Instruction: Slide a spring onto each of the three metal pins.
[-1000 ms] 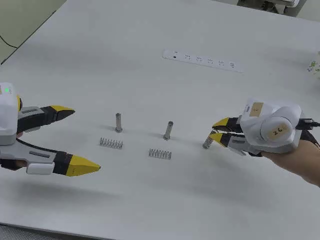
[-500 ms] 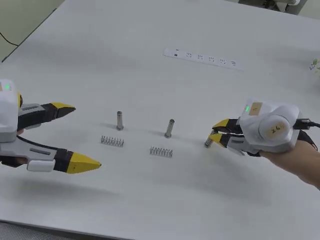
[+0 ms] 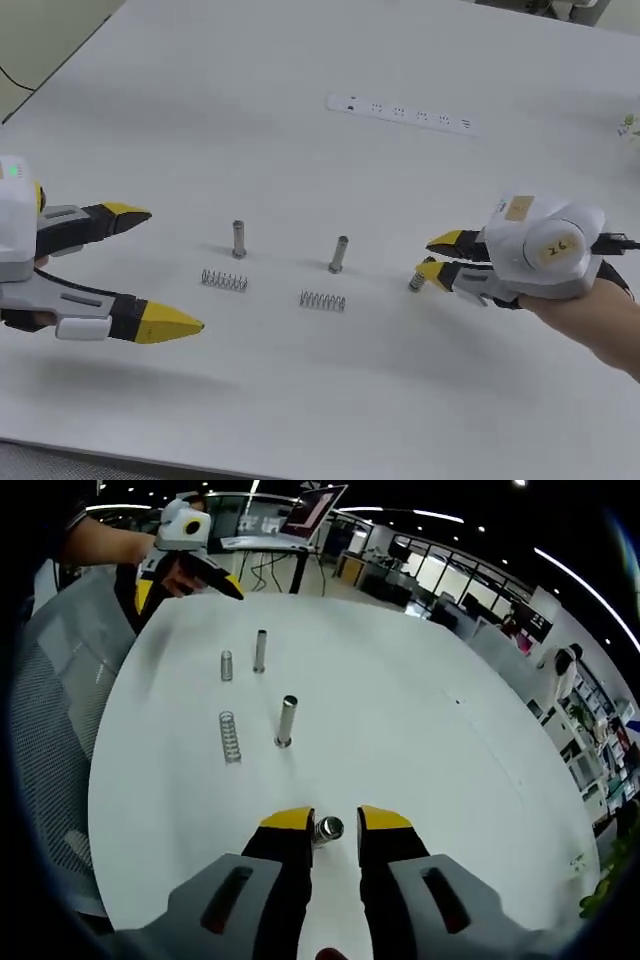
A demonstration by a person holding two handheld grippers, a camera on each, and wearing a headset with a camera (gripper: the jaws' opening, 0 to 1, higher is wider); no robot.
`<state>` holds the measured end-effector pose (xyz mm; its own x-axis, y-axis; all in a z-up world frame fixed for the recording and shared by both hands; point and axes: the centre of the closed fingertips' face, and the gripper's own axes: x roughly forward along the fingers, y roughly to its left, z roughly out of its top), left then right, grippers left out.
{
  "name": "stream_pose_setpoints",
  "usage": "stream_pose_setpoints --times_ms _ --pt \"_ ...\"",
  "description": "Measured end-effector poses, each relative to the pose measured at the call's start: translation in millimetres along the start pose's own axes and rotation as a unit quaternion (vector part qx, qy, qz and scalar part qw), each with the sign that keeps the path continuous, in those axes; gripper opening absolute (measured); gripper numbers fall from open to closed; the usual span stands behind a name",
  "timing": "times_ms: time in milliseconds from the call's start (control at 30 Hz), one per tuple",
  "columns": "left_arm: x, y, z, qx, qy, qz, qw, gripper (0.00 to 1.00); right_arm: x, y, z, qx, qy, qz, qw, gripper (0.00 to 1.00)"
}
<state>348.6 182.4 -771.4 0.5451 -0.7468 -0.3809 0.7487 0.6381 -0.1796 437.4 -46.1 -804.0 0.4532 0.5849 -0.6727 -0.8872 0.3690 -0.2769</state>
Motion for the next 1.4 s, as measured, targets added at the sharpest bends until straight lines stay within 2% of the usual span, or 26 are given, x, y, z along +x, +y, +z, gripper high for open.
stream_pose_setpoints --times_ms 200,333,700,800,833,1067,1400 --pt "-0.7 0.8 1.9 0.0 -0.001 0.001 1.0 0.98 -7.0 -2.5 3.8 0.047 -0.023 -0.007 0.9986 0.15" --pt "-0.8 0.8 1.3 0.0 0.0 0.002 1.0 0.98 -13.8 0.1 11.6 0.087 -0.053 -0.009 0.9948 0.16" --pt "-1.3 0.3 0.5 0.0 0.002 0.002 1.0 0.98 -25.3 16.7 18.3 0.128 -0.083 -0.002 0.9882 0.16" --pt "-1.3 0.6 0.7 0.0 0.002 0.003 1.0 0.98 -23.0 24.3 12.7 0.102 -0.068 0.0 0.9925 0.15" --pt "-1.3 0.9 0.5 0.001 0.002 0.003 1.0 0.98 -21.9 28.3 11.8 0.102 -0.066 0.004 0.9927 0.15" --pt "-2.4 0.6 -0.3 0.002 0.003 0.003 1.0 0.98 -20.9 40.6 8.6 0.11 -0.065 0.016 0.9917 0.15" --pt "-2.1 0.7 -0.1 0.002 0.005 0.002 1.0 0.98 -18.3 46.7 7.5 0.115 -0.06 0.028 0.9912 0.15"
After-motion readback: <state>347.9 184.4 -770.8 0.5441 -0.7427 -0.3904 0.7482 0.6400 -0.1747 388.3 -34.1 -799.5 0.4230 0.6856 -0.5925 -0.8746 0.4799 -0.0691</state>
